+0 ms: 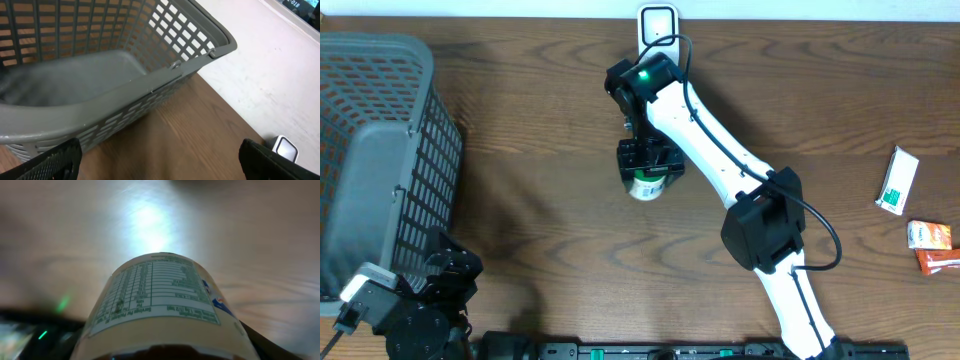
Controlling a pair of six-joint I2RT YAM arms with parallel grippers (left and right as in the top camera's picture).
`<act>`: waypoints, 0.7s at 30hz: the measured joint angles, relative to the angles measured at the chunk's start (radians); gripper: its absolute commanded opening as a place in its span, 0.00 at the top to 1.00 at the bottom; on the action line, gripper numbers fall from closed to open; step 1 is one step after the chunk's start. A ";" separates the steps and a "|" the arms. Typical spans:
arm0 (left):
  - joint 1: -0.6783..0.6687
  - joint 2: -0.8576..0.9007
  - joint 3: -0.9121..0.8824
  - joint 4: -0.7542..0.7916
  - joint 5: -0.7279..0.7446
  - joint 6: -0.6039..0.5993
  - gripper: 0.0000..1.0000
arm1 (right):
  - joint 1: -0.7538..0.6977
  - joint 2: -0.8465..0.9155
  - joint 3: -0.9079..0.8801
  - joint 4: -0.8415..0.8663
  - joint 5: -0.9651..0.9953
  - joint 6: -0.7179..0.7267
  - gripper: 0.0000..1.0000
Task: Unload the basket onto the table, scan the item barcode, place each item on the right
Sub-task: 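Lift the green jar and carry it toward the scanner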
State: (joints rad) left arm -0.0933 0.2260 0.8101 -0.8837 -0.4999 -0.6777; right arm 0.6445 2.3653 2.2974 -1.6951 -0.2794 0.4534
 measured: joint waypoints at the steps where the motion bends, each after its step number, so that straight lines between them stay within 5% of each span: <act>1: 0.000 0.000 0.000 0.000 0.000 0.000 0.02 | -0.003 0.000 0.000 0.000 -0.034 -0.007 0.43; 10: 0.000 0.000 0.000 0.000 0.000 0.000 0.02 | -0.038 0.000 0.000 -0.002 -0.225 -0.029 0.44; 21: 0.000 0.000 0.000 0.000 0.000 0.000 0.02 | -0.042 0.000 0.000 0.049 -0.172 -0.029 0.53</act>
State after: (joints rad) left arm -0.0933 0.2260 0.8101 -0.8833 -0.4999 -0.6773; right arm 0.6025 2.3653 2.2974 -1.6459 -0.4511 0.4244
